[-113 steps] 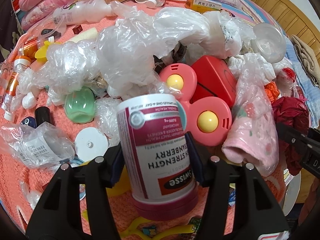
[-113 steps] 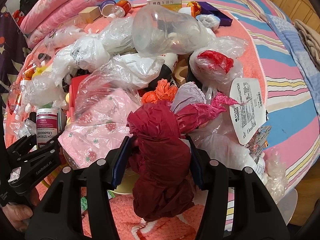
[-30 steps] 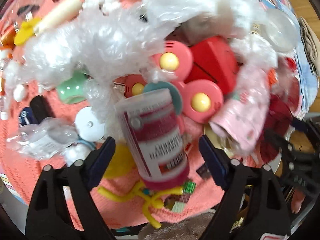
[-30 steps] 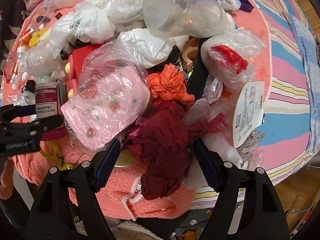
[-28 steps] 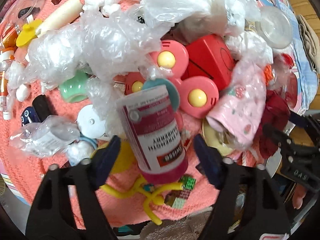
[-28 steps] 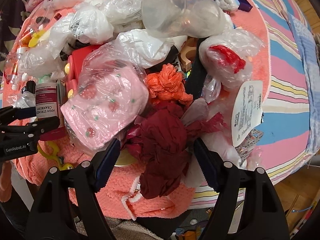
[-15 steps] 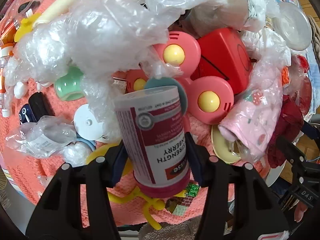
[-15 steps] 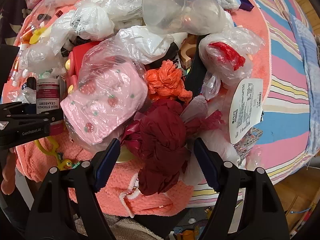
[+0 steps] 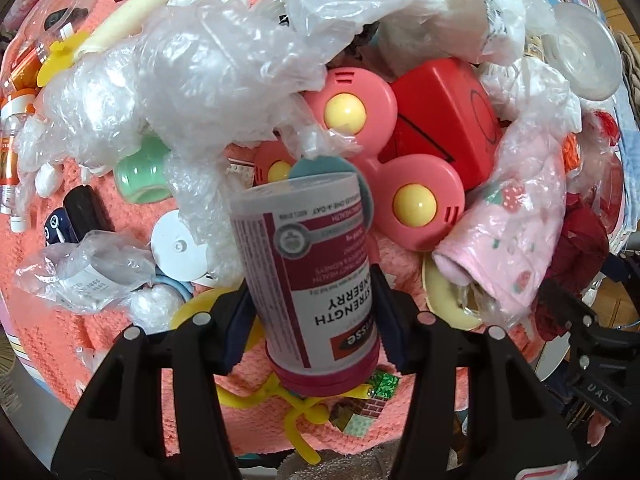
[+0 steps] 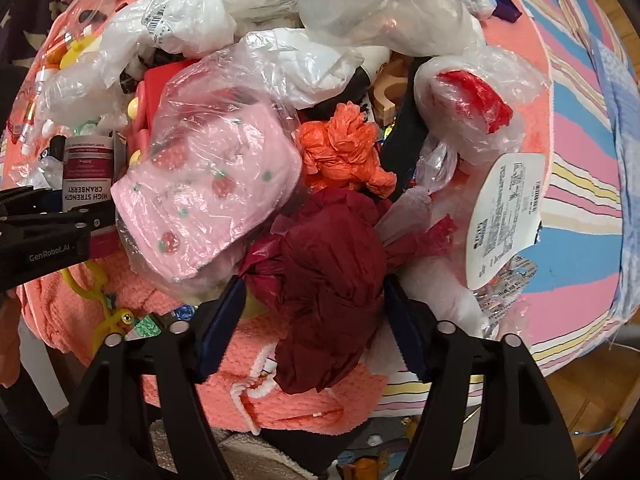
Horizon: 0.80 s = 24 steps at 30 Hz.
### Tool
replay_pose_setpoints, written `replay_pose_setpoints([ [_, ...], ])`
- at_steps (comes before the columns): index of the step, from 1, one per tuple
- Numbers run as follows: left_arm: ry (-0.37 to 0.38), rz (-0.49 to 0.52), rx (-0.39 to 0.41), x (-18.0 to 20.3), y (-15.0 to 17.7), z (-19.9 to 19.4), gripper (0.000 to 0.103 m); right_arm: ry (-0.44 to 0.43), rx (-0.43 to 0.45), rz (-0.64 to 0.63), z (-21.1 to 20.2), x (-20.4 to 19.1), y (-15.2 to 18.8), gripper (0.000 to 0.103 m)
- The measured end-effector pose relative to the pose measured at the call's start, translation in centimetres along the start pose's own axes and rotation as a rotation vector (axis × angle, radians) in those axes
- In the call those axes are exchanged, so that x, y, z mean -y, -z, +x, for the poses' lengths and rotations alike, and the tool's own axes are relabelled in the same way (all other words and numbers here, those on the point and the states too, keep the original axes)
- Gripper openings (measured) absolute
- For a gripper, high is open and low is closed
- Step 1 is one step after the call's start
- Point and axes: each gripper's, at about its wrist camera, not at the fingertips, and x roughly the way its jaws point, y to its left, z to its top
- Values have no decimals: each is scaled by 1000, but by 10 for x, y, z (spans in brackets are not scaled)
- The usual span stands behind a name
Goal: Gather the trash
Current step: 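Lower the open right gripper onto the dark red cloth bundle, then close the right gripper on the dark red cloth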
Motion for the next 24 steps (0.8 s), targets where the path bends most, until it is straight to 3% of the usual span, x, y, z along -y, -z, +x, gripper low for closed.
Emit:
replay_pose_setpoints([
  [9, -7, 5, 13, -15, 28, 4, 51, -11, 20, 44, -13, 13, 12, 38],
  [16, -17, 19, 30, -10, 33, -2, 51, 5, 23, 39, -9, 7, 15, 37],
  [24, -19, 20, 19, -9, 37, 5, 50, 11, 20, 20, 3, 1, 14, 44],
])
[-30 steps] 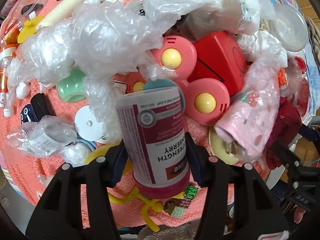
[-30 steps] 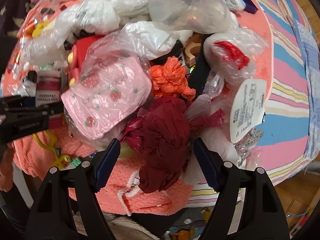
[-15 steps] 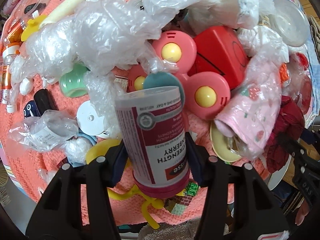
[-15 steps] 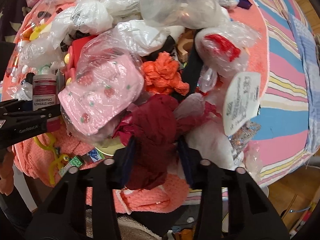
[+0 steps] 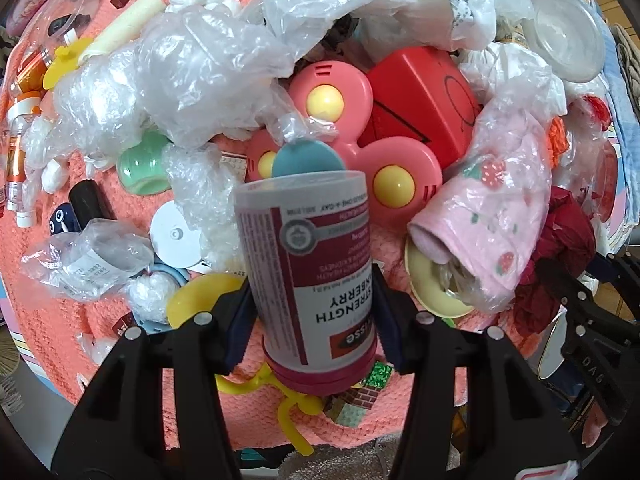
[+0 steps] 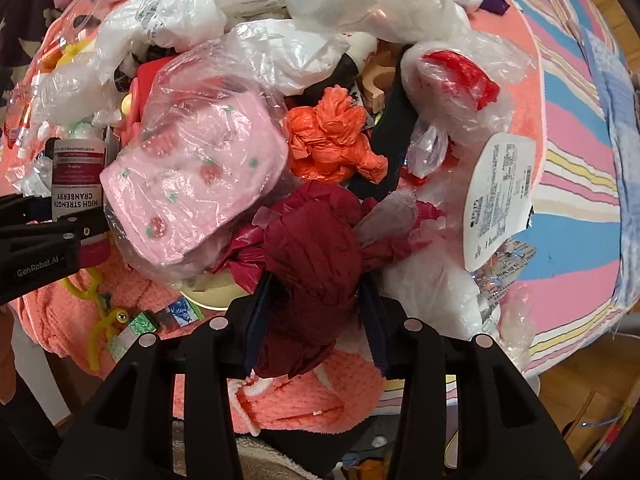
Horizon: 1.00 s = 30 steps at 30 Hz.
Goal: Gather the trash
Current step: 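Close the right gripper on the dark red cloth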
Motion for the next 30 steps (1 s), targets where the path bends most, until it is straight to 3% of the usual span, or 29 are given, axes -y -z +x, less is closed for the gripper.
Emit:
replay_pose_setpoints([
  [13, 0, 4, 0, -1, 5, -3, 50, -8, 51, -10, -22, -9, 13, 34],
  [30, 16, 42, 26, -3, 46, -21, 49, -1, 79, -20, -46, -13, 28, 33],
])
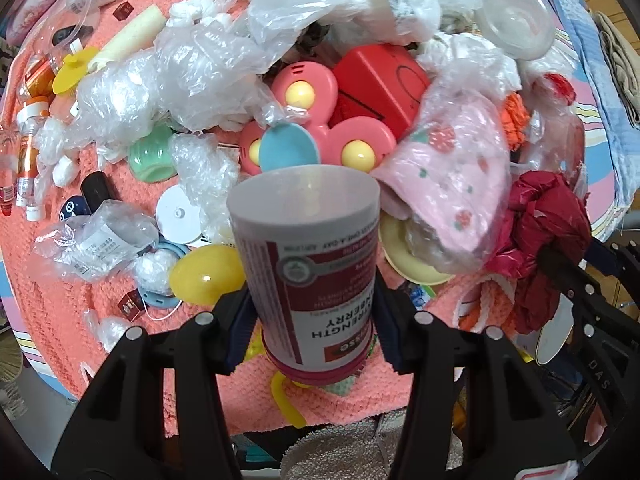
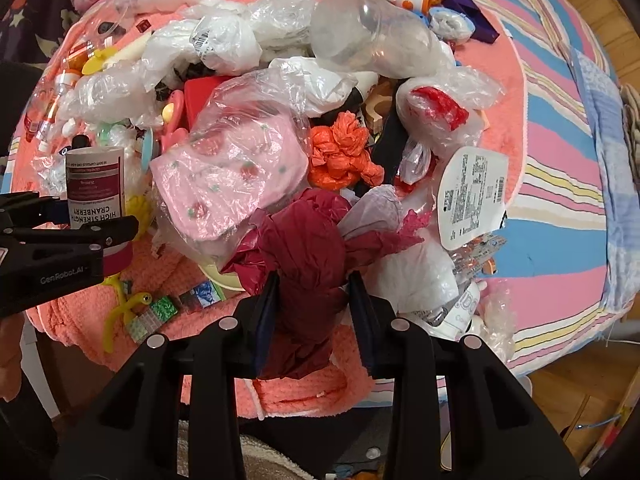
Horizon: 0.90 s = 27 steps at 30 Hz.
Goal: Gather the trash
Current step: 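Close the right gripper on the dark red cloth, then lift the dark red cloth with the right gripper while the left holds the bottle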
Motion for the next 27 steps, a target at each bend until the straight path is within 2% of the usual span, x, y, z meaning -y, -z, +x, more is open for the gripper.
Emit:
replay_pose_setpoints([
  [10, -2, 40, 11, 16, 30, -14, 49, -20, 1, -32, -7, -9, 12, 33],
  [19, -9, 74, 1, 34, 55, -23, 49, -32, -33, -19, 3, -8, 16, 33],
  [27, -5, 101, -19, 52, 61, -23, 49, -38, -48, -1, 7, -2, 20, 33],
])
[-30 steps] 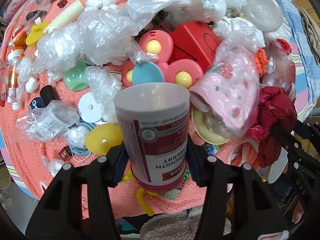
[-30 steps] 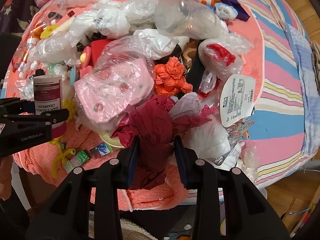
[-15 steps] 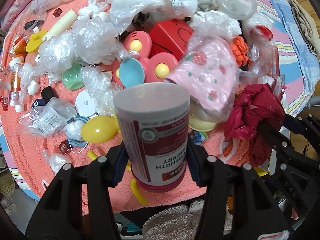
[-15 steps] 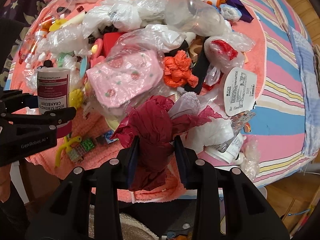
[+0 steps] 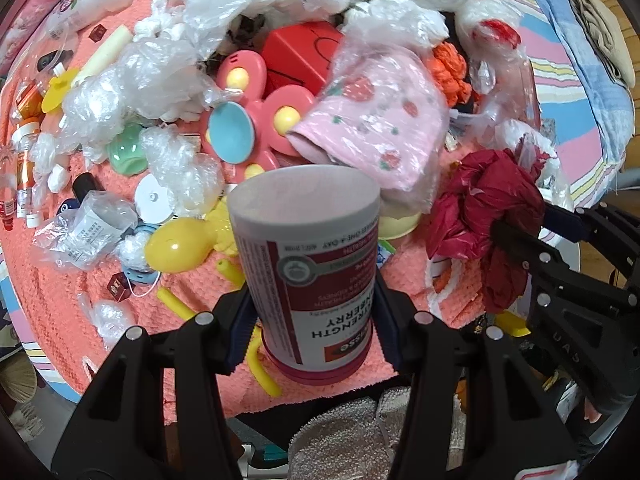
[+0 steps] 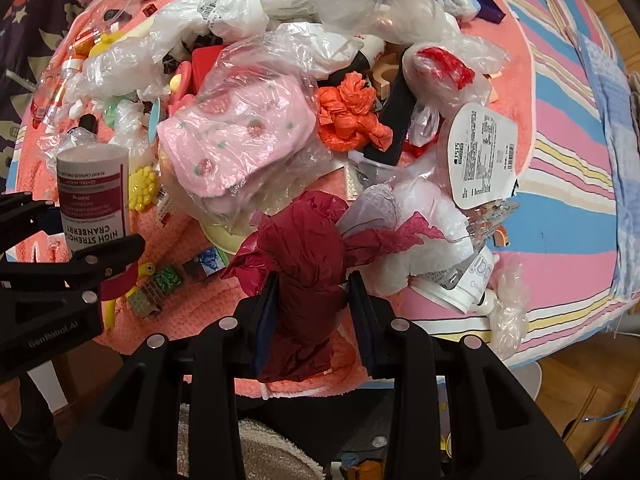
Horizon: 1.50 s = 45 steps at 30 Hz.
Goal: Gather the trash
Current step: 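Lift the dark red cloth with the right gripper while the left holds the bottle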
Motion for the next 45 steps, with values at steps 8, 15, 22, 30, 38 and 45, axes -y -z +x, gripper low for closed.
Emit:
replay_pose_setpoints([
  [8, 2, 30, -13, 13, 3, 3, 49, -23, 5, 20, -4, 10, 5, 33],
  [15, 5, 46, -22, 29, -6, 8, 49, -38, 3, 29, -9, 14, 9, 33],
  [22, 6, 47, -34, 39, -8, 16, 49, -68, 12, 43, -15, 17, 10, 33],
  [30, 5, 52, -35, 31, -9, 18, 49, -81, 26, 32, -26, 9, 8, 33],
  [38, 3, 56, -26, 26, -5, 7, 49, -78, 34, 16, -30, 2, 5, 33],
  [45, -1, 49, -40, 24, -4, 14, 49, -73, 11, 13, -19, -1, 6, 33],
])
